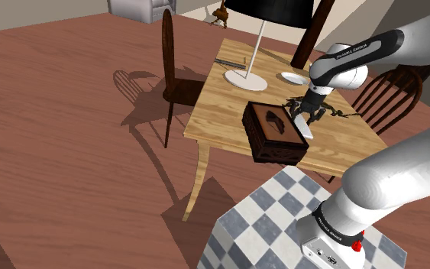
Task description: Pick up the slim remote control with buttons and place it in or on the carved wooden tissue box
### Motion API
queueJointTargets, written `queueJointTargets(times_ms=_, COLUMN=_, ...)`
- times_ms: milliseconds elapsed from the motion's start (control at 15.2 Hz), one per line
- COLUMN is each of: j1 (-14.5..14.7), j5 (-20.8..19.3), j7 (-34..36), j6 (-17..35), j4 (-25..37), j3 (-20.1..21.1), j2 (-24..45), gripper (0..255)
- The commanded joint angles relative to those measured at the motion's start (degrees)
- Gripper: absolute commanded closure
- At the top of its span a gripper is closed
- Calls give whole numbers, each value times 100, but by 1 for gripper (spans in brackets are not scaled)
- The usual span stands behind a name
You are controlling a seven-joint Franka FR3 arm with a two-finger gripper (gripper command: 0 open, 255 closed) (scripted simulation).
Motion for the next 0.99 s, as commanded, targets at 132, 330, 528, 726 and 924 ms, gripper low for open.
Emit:
queueJointTargets(times_ms=132, j1=-15, j5=-40, j7=42, j6=-353, j4=157, j3=50, j2=-200, gripper=255)
queueJointTargets(times_ms=330, j1=-26, j5=-64, j7=68, j6=-619, j4=280, j3=90, j2=-348, gripper=255)
queueJointTargets(times_ms=528, j1=-33, j5=-79, j7=89, j6=-881, j4=414, j3=129, j2=-480, gripper=255)
queueJointTargets(times_ms=726, j1=-37, j5=-88, j7=105, j6=-1139, j4=558, j3=167, j2=-596, gripper=255)
queueJointTargets(times_ms=924, j1=-39, j5=-90, j7=117, j6=-1393, j4=713, j3=204, j2=-697, gripper=255)
